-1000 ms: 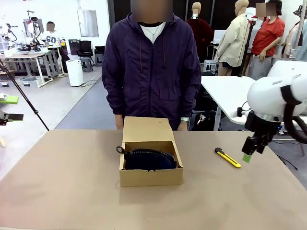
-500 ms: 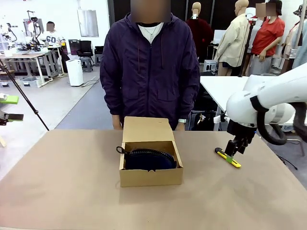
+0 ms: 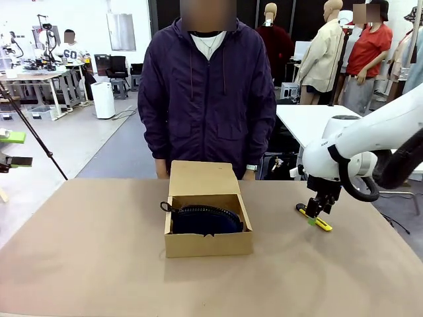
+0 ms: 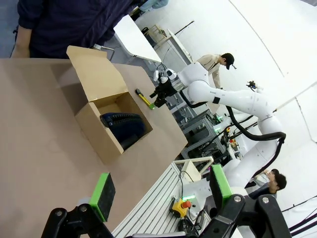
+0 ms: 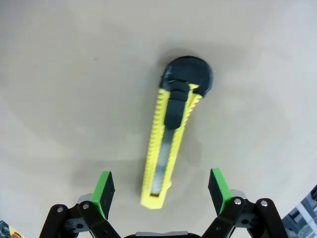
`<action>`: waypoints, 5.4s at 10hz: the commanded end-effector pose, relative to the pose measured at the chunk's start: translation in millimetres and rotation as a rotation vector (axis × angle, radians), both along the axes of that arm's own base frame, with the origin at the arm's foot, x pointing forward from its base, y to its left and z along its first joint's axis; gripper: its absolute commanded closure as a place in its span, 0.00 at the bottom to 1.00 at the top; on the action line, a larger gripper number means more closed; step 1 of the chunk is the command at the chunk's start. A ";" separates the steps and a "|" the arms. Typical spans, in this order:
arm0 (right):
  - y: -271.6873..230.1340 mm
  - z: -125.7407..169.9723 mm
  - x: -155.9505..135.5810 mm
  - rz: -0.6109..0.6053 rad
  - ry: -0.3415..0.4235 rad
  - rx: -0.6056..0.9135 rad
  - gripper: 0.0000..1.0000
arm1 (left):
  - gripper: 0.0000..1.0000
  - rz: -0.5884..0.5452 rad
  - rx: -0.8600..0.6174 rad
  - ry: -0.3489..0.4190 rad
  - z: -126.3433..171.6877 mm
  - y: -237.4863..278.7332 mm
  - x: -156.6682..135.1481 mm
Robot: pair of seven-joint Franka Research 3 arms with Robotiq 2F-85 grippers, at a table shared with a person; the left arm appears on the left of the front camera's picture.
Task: Pack the items into the box.
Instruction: Pick up the item indicated by the person and place it inside the Mailer Box.
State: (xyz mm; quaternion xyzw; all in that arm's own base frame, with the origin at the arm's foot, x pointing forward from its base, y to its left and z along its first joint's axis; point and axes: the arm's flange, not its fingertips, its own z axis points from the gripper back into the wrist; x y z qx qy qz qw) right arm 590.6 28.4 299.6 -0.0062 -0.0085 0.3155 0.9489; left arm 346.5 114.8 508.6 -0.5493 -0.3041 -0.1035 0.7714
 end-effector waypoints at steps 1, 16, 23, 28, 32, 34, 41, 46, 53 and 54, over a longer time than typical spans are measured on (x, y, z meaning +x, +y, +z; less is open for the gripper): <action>-1.2 -2.8 20.3 -0.002 0.012 -0.030 0.00 | 0.00 -0.014 0.005 0.012 1.3 2.4 -3.0; 3.2 -10.5 37.0 0.002 0.017 -0.011 1.00 | 0.00 -0.014 0.005 0.012 1.3 2.4 -3.0; 6.2 -9.4 37.4 0.023 0.042 -0.007 1.00 | 0.00 -0.014 0.005 0.012 1.3 2.4 -3.0; -1.5 51.4 12.6 0.051 0.050 0.014 1.00 | 0.00 -0.014 0.005 0.012 1.3 2.4 -3.0; -9.8 166.9 -66.9 0.192 0.090 0.031 1.00 | 0.00 -0.014 0.005 0.012 1.3 2.4 -3.0; -13.3 187.7 -126.0 0.260 0.068 0.054 1.00 | 0.00 -0.014 0.005 0.012 1.3 2.4 -3.0; -15.7 200.8 -156.8 0.259 0.061 0.042 1.00 | 0.00 -0.014 0.005 0.012 1.3 2.4 -3.0; 82.7 247.5 -116.5 0.546 -0.168 -0.062 1.00 | 0.00 -0.014 0.005 0.012 1.3 2.4 -3.0; 348.0 232.7 -92.4 1.367 -0.361 -0.024 1.00 | 0.00 -0.014 0.005 0.012 1.3 2.4 -3.0; 359.3 211.3 -95.2 1.423 -0.375 -0.010 1.00 | 0.00 -0.014 0.005 0.012 1.3 2.4 -3.0</action>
